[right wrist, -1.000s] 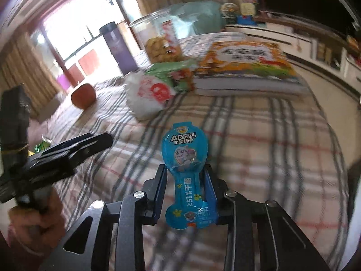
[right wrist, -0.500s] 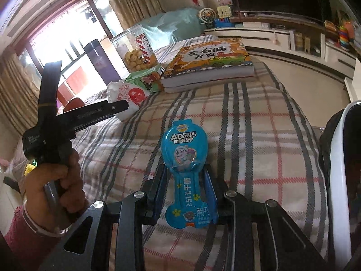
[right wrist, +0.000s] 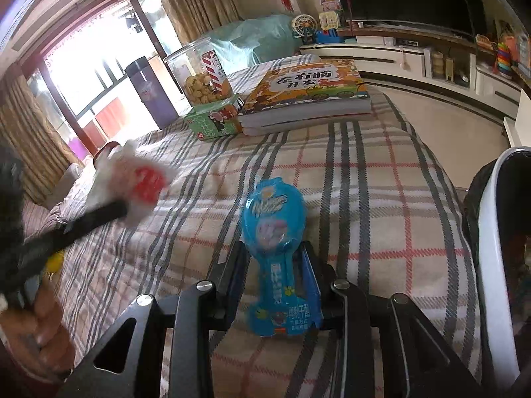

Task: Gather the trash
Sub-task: 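Grasp the blue candy package with the right tool while the left tool grasps the white plastic bag, then carry the blue package and white bag over the bin opening with both tools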

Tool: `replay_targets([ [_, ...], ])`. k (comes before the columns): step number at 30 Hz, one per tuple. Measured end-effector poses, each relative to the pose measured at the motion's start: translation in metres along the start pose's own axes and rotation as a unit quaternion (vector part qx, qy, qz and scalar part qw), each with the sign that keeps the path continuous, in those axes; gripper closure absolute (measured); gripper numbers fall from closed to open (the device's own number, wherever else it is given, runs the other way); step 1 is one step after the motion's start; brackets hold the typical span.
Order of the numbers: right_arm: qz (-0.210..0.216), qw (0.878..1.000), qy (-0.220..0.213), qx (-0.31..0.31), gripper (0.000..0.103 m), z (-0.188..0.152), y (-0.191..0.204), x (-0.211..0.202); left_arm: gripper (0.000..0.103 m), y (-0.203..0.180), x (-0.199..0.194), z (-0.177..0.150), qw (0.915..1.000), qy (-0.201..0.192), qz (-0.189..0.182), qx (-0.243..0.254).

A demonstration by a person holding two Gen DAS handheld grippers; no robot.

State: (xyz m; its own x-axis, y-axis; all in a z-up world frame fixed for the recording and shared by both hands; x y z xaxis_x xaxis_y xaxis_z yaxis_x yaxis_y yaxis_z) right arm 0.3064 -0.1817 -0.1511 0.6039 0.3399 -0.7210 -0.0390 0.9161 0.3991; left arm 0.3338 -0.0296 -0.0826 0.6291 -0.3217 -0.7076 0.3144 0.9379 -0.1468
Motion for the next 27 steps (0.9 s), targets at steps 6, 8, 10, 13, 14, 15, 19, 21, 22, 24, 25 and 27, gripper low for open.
replay_targets([
  [6,-0.020,1.000,-0.012,-0.021,0.043,0.001,0.000,-0.003,0.088,0.004,-0.005,-0.026,0.9997,0.013,0.010,-0.017],
  [8,-0.030,0.999,-0.004,-0.024,0.041,-0.001,0.000,0.002,0.087,0.003,-0.006,-0.029,0.9997,0.008,0.015,-0.018],
  [10,-0.047,0.998,0.001,-0.040,0.038,-0.002,0.002,0.006,0.087,0.003,-0.007,-0.028,0.9996,0.002,0.022,-0.015],
  [13,-0.076,0.995,0.011,-0.070,0.034,-0.005,0.006,0.011,0.087,-0.003,-0.009,-0.034,0.9995,-0.003,0.016,-0.026],
  [14,-0.080,0.994,0.013,-0.074,0.032,-0.006,0.006,0.012,0.086,-0.004,-0.010,-0.036,0.9994,-0.004,0.013,-0.030],
  [15,-0.082,0.994,0.015,-0.076,0.031,-0.007,0.007,0.012,0.086,-0.004,-0.010,-0.038,0.9994,-0.005,0.011,-0.033],
  [19,-0.078,0.993,0.027,-0.087,0.017,-0.011,0.012,0.017,0.086,-0.003,-0.005,-0.040,0.9993,-0.005,0.009,-0.035],
  [21,-0.081,0.993,0.028,-0.086,0.015,-0.011,0.013,0.018,0.086,-0.004,-0.006,-0.040,0.9993,-0.005,0.012,-0.034],
  [22,-0.079,0.993,0.026,-0.080,0.015,-0.011,0.013,0.017,0.086,-0.004,-0.006,-0.040,0.9993,-0.004,0.013,-0.034],
  [24,-0.071,0.995,0.023,-0.073,0.015,-0.010,0.012,0.015,0.086,-0.005,-0.007,-0.040,0.9993,-0.003,0.012,-0.035],
  [25,-0.069,0.995,0.024,-0.071,0.016,-0.010,0.011,0.014,0.086,-0.005,-0.007,-0.041,0.9993,-0.003,0.013,-0.035],
  [27,-0.078,0.994,0.024,-0.077,0.019,-0.011,0.011,0.014,0.086,-0.006,-0.008,-0.041,0.9993,-0.002,0.015,-0.036],
])
Point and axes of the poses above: each gripper's, at about its wrist camera, not at the fingertips, and x roughly the way its jaws point, y to its left, z to its top, the point moved 10 cm from there along x, roughly the way its jaws point, and after that the axes turned 11 degrees about x, right-handed, at the moved point
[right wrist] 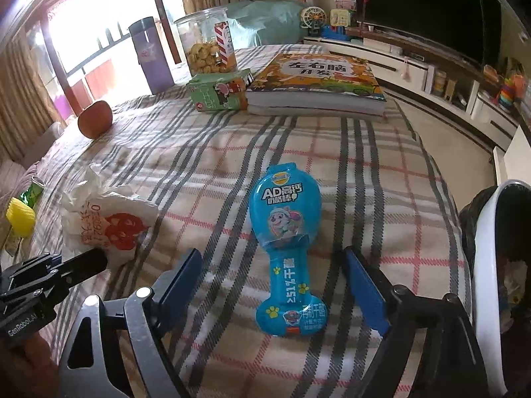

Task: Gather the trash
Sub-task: 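Carry the blue package and white bag over the bin opening with both tools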

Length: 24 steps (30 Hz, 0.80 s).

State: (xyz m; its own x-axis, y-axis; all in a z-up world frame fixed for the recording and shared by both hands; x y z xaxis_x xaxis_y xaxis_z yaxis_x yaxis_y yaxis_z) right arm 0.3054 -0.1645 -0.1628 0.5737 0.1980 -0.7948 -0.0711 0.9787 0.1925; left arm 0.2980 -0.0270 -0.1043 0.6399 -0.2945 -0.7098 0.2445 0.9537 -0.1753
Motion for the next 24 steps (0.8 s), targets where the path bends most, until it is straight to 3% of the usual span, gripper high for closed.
replay_targets([
  [3,-0.030,0.999,-0.010,-0.009,0.045,0.000,-0.005,-0.003,0.086,-0.006,-0.002,0.001,1.0000,0.000,-0.004,0.004],
  [5,-0.027,1.000,-0.012,0.002,0.079,0.001,-0.011,-0.007,0.087,-0.012,-0.005,0.001,0.9999,-0.002,-0.007,0.011],
  [6,-0.019,1.000,-0.011,0.013,0.082,0.001,-0.014,-0.009,0.087,-0.016,-0.007,0.002,0.9999,-0.003,-0.008,0.015],
  [16,0.069,0.994,-0.056,0.069,0.082,-0.005,-0.018,-0.068,0.087,-0.049,-0.023,0.002,0.9988,-0.010,-0.024,0.042],
  [24,0.083,0.990,-0.069,0.087,0.082,-0.019,-0.035,-0.099,0.087,-0.079,-0.031,0.002,0.9970,-0.013,-0.034,0.068],
])
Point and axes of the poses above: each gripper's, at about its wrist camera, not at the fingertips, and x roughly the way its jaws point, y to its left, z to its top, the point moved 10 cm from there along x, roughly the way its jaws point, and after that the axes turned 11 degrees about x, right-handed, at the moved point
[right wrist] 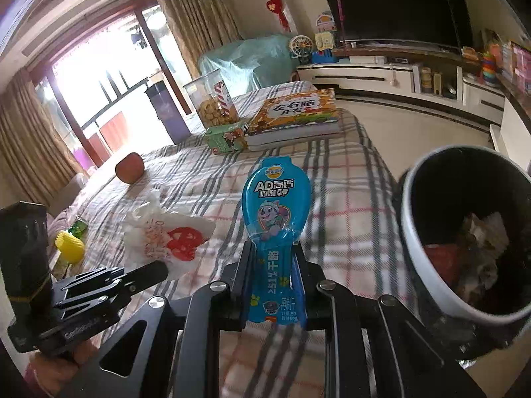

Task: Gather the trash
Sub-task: 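Carry the blue package and white bag over the bin opening with both tools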

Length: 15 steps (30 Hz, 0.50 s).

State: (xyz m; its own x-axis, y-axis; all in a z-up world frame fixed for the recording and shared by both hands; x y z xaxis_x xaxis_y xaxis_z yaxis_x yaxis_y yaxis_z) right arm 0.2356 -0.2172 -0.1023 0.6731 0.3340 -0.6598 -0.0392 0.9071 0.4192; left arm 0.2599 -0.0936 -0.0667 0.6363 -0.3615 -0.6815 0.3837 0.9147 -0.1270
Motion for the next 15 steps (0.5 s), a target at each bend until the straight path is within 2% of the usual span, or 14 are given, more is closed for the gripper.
replay_targets([
  [15,-0.002,0.999,-0.028,0.036,0.082,-0.004,-0.039,-0.049,0.087,-0.057,0.008,0.011,0.9983,0.006,-0.023,0.053],
])
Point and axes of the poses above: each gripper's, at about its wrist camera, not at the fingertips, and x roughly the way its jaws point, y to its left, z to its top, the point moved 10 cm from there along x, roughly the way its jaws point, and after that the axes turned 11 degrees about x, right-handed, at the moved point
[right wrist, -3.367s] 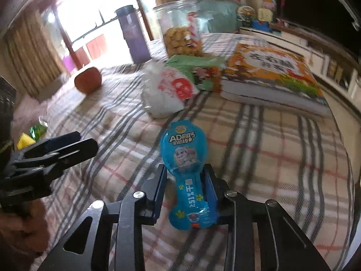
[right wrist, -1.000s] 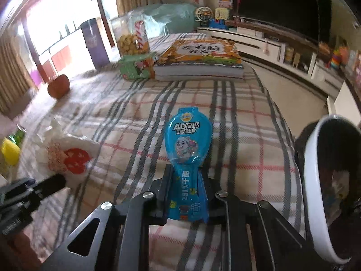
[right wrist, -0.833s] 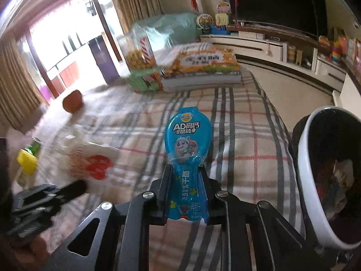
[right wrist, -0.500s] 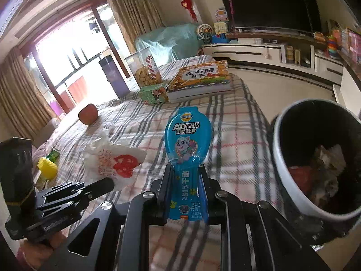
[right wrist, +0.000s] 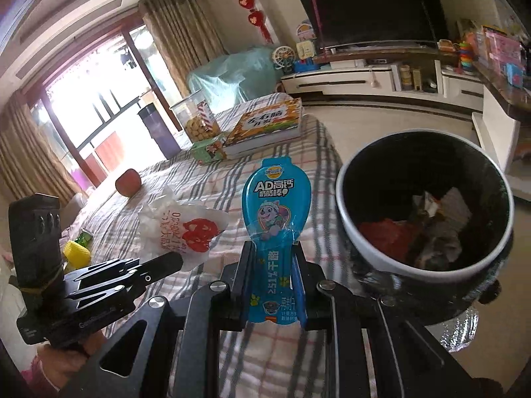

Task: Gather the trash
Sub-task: 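Carry the blue package and white bag over the bin opening with both tools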

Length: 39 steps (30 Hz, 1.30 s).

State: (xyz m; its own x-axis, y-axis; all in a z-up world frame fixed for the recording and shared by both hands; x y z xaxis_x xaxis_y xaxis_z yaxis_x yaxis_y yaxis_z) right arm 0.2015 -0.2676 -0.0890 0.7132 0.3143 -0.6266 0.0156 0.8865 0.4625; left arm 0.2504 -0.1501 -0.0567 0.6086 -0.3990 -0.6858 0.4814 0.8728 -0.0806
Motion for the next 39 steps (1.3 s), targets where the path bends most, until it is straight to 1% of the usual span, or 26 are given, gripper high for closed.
replay_targets([
  [7,-0.006,1.000,-0.011,0.016,0.082,0.002,-0.019,-0.013,0.087,-0.018,0.009,0.010,0.9998,0.001,-0.007,0.017],
  [21,-0.033,0.998,-0.036,0.043,0.082,0.017,-0.061,-0.036,0.088,-0.054,0.031,0.030,0.9983,0.000,-0.029,0.051],
  [39,-0.055,0.996,-0.048,0.057,0.082,0.031,-0.091,-0.047,0.087,-0.084,0.052,0.053,0.9959,0.000,-0.042,0.080],
])
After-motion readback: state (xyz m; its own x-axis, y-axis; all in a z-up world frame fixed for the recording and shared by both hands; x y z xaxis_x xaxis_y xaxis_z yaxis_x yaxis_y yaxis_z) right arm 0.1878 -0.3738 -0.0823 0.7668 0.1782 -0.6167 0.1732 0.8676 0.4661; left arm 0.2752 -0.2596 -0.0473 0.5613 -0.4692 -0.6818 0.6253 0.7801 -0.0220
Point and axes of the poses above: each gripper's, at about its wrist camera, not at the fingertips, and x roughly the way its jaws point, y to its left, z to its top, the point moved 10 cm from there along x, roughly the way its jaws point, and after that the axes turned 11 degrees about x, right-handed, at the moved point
